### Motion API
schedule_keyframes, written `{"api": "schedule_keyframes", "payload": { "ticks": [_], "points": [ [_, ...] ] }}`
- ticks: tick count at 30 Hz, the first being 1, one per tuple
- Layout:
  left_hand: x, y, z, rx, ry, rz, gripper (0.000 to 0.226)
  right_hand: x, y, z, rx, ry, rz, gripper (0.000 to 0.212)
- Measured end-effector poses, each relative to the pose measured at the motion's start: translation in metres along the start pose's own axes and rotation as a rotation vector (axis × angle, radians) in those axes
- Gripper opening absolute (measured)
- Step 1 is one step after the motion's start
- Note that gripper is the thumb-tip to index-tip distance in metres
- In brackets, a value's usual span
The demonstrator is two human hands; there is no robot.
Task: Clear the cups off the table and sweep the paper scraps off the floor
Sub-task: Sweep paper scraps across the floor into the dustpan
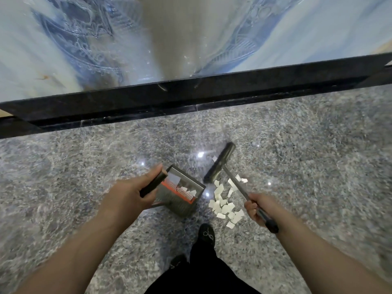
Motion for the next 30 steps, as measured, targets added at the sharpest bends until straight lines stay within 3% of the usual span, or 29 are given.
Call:
{"api": "schedule_keyframes", "payload": {
  "ticks": [7, 10, 14, 17, 25, 30],
  "points": [
    [0.000, -0.012, 0.030, -0.134, -0.036, -0.063, 0.088, 0.067, 0.001, 0.055, 0.020, 0.140, -0.046, 0.021],
    [0.001, -0.014, 0.047, -0.155, -0.041, -0.098, 0.079, 0.098, -0.001, 0.074, 0.088, 0.244, 0.093, 0.018],
    [-0.003, -0.017, 0.069, -0.149, -0.109, -0.120, 0.079, 0.142, -0.004, 0.101, 0.236, 0.330, 0.300, 0.034],
    [0.001, -0.020, 0.076, -0.178, -0.117, -0.123, 0.076, 0.162, -0.001, 0.122, 0.308, 0.375, 0.358, 0.034],
    [0.021, -0.023, 0.069, -0.294, -0.122, -0.133, 0.070, 0.166, 0.061, 0.136, 0.528, 0.307, 0.328, 0.022],
    [0.021, -0.028, 0.057, -0.276, -0.192, -0.137, 0.076, 0.150, 0.102, 0.127, 0.620, 0.189, 0.342, 0.020]
  ]
}}
Point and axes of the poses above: each hand's wrist, its own z-axis away from the middle knuckle, its own y-axis out of the back of the hand, x = y × z, the point moved 2 cm from there along -z, towards the middle knuckle, and after that the axes turned 14 degrees about -x, right-handed, at the moved point
